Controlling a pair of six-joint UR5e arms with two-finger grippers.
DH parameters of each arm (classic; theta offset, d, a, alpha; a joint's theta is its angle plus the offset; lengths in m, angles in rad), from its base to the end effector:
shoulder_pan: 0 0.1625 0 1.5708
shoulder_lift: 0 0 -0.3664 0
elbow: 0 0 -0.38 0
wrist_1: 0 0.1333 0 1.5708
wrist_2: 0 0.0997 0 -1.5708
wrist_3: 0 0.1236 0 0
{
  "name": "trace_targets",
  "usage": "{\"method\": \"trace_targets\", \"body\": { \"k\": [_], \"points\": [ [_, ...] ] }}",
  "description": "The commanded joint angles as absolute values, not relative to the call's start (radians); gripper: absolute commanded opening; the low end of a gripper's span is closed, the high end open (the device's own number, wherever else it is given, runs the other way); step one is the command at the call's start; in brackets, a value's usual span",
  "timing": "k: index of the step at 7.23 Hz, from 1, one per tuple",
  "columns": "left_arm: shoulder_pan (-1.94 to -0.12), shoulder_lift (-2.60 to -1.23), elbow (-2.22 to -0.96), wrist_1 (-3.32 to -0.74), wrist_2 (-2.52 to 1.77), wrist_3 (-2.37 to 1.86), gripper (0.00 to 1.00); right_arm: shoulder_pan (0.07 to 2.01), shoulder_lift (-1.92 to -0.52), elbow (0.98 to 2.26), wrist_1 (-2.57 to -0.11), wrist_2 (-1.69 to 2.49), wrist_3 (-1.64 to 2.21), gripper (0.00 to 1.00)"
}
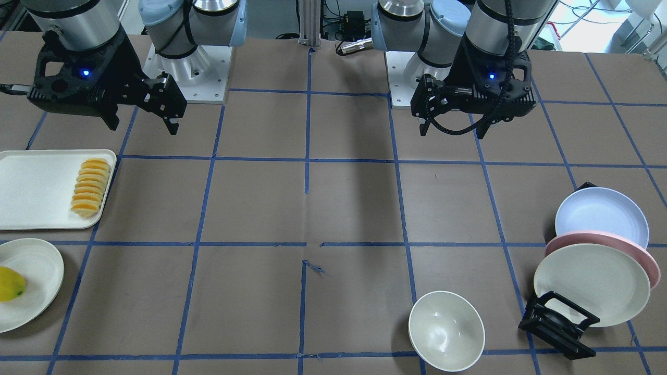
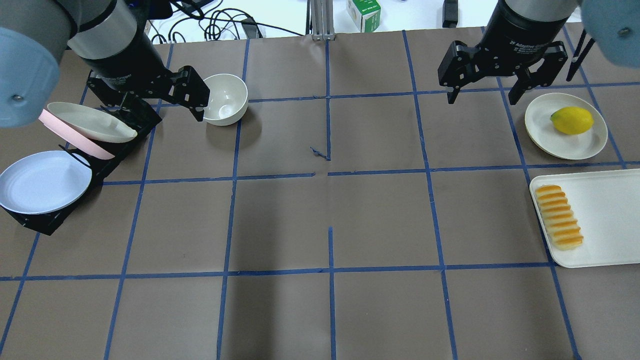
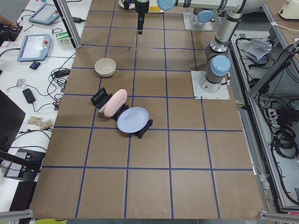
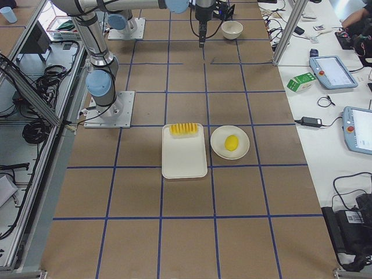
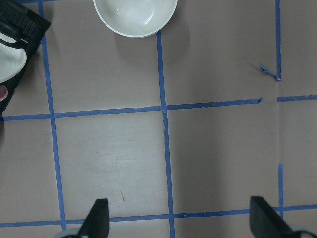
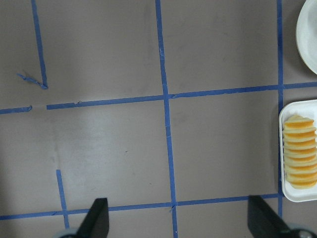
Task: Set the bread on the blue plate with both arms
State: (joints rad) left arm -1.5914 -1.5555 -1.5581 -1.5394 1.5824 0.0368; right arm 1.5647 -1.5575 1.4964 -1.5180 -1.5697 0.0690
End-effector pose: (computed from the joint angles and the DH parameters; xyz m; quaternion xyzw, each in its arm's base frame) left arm -0.1418 -0.4783 0.4220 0.0285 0.9991 -0.0296 0.0060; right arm 0.1305 -0.4857 0.4293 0.0375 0.9993 -0.0041 0.0007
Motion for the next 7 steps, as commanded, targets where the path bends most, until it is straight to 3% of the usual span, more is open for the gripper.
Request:
{"method": "trace_targets", "body": {
  "k": [1, 2, 5, 7],
  "points": [
    [-1.589, -1.571, -1.565, -1.529, 1.583, 0.040, 1.00, 1.563, -1.560, 1.499, -1.517, -1.569, 0.069, 1.00],
    [-1.550, -1.548, -1.572, -1.551, 1.598, 0.038, 1.00, 1.563, -1.560, 1.499, -1.517, -1.569, 0.069, 1.00],
    [-1.173, -1.568, -1.693, -1.522, 1.710, 0.041, 1.00, 1.543, -1.557, 1.515, -1.543, -1.574, 0.064, 1.00],
    [-0.914, -1.635, -1.718, -1.435, 1.703, 0.116, 1.00, 1.403, -1.537, 1.529, -1.536, -1.569, -0.053, 1.00]
  ]
}}
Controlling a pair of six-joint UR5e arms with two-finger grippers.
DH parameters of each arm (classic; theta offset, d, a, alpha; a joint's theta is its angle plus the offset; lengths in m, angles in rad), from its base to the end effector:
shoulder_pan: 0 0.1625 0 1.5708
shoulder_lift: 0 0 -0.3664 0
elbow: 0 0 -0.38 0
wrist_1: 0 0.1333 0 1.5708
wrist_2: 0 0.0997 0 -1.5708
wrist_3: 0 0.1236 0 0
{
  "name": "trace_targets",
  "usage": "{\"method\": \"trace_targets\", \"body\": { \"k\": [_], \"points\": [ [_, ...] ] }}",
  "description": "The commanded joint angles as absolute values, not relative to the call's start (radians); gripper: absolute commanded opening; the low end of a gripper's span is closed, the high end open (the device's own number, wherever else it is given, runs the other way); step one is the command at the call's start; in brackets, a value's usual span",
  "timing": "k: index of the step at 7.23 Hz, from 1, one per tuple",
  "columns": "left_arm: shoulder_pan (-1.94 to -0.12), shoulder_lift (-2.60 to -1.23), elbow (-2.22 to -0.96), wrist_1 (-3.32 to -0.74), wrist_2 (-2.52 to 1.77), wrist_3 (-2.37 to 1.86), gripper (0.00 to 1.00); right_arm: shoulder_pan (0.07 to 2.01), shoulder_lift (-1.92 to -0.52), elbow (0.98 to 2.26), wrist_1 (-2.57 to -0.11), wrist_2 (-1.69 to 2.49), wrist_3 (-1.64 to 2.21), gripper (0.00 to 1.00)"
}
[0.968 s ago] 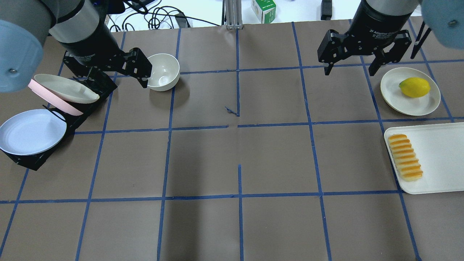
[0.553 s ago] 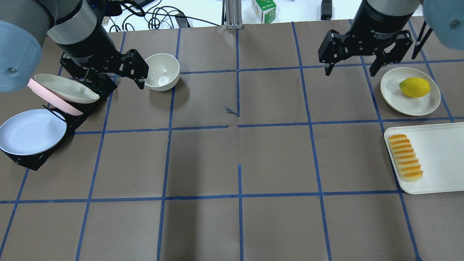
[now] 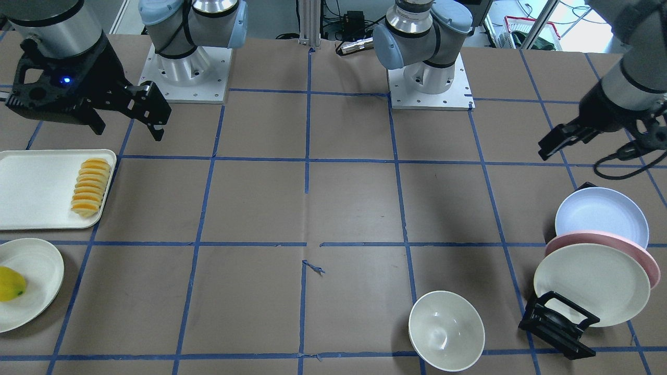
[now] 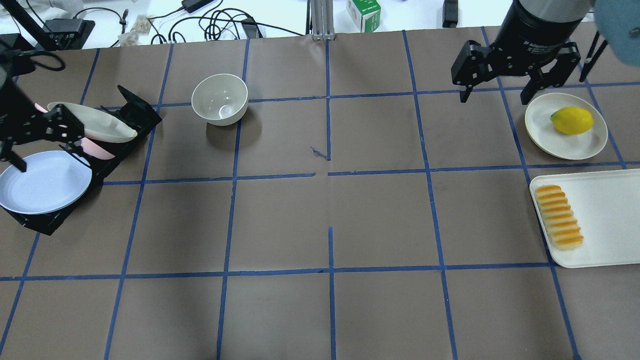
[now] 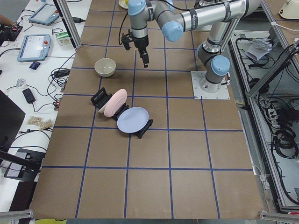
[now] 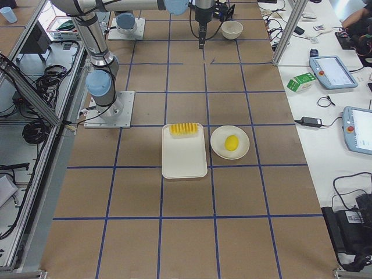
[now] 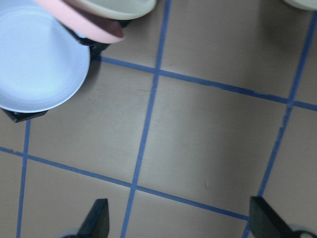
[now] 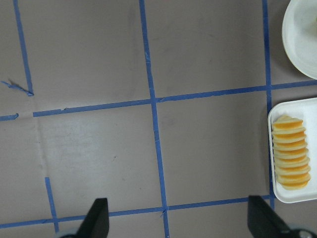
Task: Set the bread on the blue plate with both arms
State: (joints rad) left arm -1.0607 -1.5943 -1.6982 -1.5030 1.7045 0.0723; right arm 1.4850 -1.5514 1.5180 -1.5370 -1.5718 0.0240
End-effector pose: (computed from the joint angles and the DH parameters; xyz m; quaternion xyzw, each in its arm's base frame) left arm 0.1292 -0.4702 0.3413 -0.2138 0.9737 0.0589 0.0520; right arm 0.0910 -0.4962 0.4179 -0.0549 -0.9985 -0.0002 0.0005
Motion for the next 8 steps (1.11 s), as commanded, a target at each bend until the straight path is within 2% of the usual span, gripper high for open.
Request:
{"method": "trace_targets", "body": {
  "k": [1, 4, 5, 8],
  "points": [
    [-0.890, -1.672, -1.726, -1.314, 1.713, 0.121, 1.00, 1.340, -1.525, 1.572, -1.542, -1.574, -0.122, 1.00],
    [-0.708, -1.836, -1.733, -1.118, 1.737, 0.139, 1.00, 1.157, -1.514, 1.733, -1.613, -1.571, -0.182, 1.00],
    [-0.700, -1.876, -1.730, -1.097, 1.735, 0.149, 1.00, 1.134, -1.509, 1.779, -1.715, -1.595, -0.280, 1.00],
    [-0.699, -1.956, -1.729, -0.977, 1.724, 0.147, 0.97, 1.069, -1.503, 1.874, -1.785, -1.654, -0.345, 1.00]
  ]
}}
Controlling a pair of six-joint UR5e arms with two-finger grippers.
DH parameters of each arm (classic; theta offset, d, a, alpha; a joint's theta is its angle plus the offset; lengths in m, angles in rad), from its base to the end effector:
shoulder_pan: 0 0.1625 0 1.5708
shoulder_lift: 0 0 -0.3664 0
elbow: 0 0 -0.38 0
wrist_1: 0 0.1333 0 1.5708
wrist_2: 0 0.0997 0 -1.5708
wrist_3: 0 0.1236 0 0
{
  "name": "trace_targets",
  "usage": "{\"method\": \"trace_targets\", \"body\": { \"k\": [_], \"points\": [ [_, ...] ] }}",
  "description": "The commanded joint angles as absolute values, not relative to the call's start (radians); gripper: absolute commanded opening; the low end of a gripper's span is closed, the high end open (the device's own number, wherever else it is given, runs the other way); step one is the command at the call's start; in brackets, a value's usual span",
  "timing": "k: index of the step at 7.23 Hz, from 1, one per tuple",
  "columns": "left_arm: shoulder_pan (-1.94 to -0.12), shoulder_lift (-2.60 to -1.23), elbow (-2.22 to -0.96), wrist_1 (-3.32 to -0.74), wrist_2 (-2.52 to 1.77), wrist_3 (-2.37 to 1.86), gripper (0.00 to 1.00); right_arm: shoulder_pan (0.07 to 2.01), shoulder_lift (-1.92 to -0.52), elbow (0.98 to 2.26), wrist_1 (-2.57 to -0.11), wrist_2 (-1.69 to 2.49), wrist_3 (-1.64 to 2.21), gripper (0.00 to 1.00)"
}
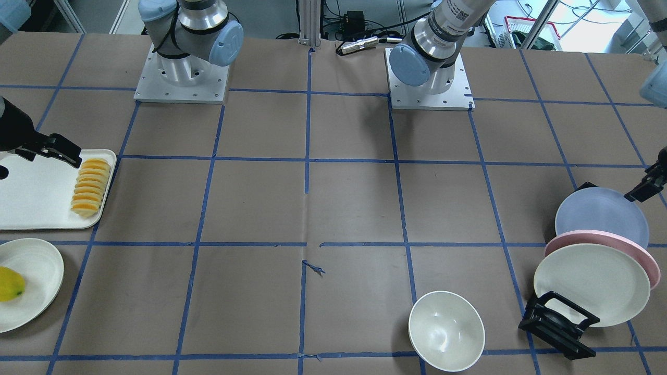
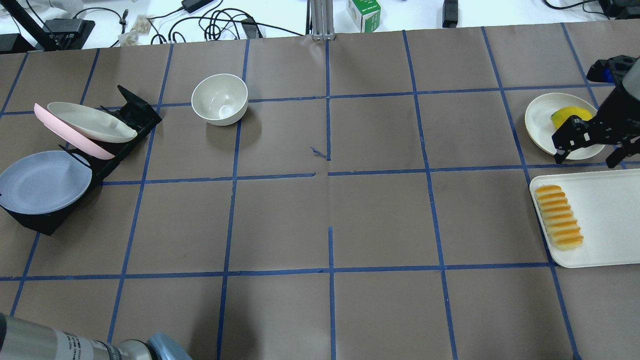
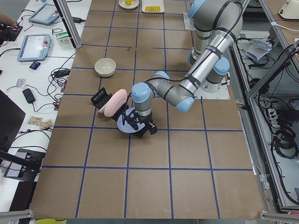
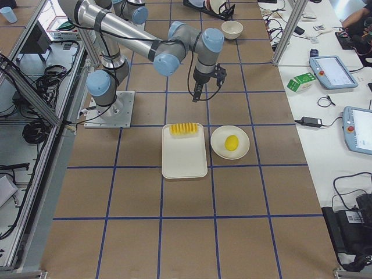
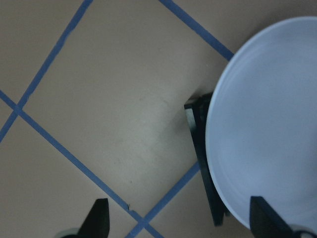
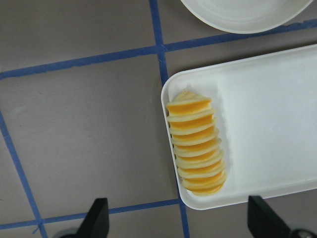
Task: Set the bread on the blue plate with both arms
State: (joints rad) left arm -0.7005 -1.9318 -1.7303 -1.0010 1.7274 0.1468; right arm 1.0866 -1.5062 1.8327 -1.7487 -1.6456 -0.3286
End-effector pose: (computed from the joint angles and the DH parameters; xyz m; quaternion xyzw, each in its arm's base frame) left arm 0.3582 -0.4512 0.1993 -0.3545 0.9314 0.0166 0.0803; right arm -0.1062 -0.4684 0.2696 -0.0747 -0.9937 -0.0829 0.0049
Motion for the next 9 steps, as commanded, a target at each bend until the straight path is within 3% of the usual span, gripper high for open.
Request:
{"method": "trace_targets", "body": {
  "k": [1, 2, 3, 4, 6, 9],
  "points": [
    [-0.699, -1.963, -1.717, -0.985, 1.676, 0.149, 0.94, 1.069, -1.494, 1.914, -1.863, -1.655, -0.350, 1.00],
    [-0.699, -1.963, -1.729, -0.989, 1.661, 0.153, 0.93, 1.068, -1.465, 1.957, -1.955, -1.657, -0.377, 1.00],
    [-0.699, -1.970, -1.729, -0.991, 1.661, 0.163, 0.67, 1.065, -1.429, 1.974, -2.001, -1.658, -0.388, 1.00],
    [-0.701, -1.970, -1.720, -1.032, 1.660, 0.172, 0.27, 1.063, -1.414, 1.974, -2.008, -1.660, -0.387, 1.00],
    [-0.701, -1.970, -1.715, -1.052, 1.638, 0.178, 0.00, 1.055, -1.363, 1.976, -2.031, -1.660, -0.388, 1.00],
    [-0.712, -1.928, -1.709, -1.086, 1.612, 0.195, 0.00, 1.054, -1.304, 1.977, -2.065, -1.661, -0.390, 1.00]
  ]
}}
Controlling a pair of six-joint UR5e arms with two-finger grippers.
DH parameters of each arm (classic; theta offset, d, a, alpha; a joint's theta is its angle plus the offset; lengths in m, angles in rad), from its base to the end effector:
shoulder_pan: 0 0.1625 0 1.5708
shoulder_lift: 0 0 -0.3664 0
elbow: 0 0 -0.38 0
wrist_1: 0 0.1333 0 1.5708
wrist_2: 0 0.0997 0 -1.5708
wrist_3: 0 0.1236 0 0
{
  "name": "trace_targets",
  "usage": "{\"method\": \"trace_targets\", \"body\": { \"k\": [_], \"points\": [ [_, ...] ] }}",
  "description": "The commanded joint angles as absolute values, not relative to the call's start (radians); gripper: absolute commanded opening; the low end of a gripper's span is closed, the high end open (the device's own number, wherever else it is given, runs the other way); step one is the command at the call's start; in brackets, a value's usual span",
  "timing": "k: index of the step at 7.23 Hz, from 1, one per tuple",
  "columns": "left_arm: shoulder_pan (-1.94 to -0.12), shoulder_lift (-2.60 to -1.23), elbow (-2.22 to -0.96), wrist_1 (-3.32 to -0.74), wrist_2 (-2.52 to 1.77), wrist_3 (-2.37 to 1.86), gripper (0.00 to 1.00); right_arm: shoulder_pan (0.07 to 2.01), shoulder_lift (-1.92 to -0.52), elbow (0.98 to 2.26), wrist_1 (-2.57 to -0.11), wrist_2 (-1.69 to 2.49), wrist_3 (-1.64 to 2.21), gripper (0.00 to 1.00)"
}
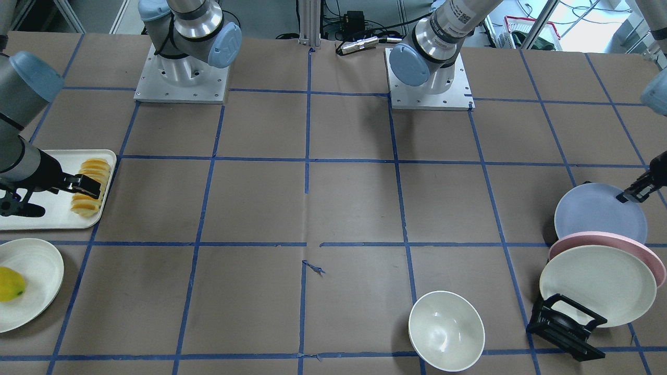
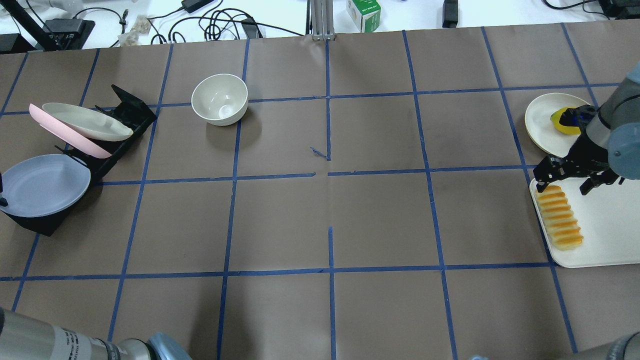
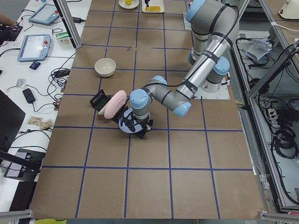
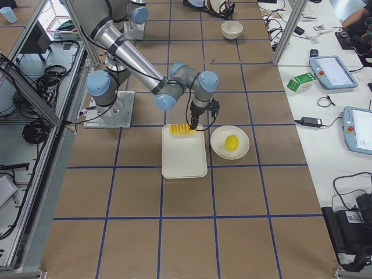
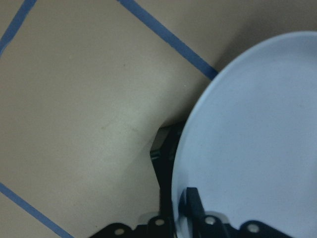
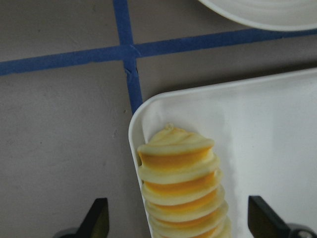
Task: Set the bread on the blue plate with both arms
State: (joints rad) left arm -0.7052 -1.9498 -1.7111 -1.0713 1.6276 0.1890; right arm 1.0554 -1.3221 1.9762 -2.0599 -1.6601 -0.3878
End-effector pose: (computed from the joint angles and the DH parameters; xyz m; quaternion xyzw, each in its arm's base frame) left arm 0.3466 -0.4609 0.1890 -0.3315 0.9430 0.0228 0.0196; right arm -0.1252 -0.4691 0.1486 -0.0598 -0.9938 -0.0935 0.0041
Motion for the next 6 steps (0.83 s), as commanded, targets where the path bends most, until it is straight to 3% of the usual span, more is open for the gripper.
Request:
{"method": "trace_targets", "body": {
  "k": [1, 4, 5, 6],
  "points": [
    [-0.715, -1.904, -1.698, -1.115, 1.612, 0.195, 0.00, 1.054, -1.298, 1.977, -2.065, -1.663, -0.388, 1.00],
    [-0.719, -1.815, -1.640, -1.268, 1.620, 0.198, 0.00, 1.051, -1.281, 1.979, -2.052, -1.724, -0.391, 0.96],
    [-0.716, -1.841, -1.652, -1.253, 1.620, 0.204, 0.00, 1.049, -1.281, 1.985, -2.054, -1.724, -0.393, 0.96],
    [-0.716, -1.870, -1.657, -1.249, 1.617, 0.190, 0.17, 1.051, -1.281, 2.002, -2.057, -1.723, -0.391, 0.96]
  ]
}}
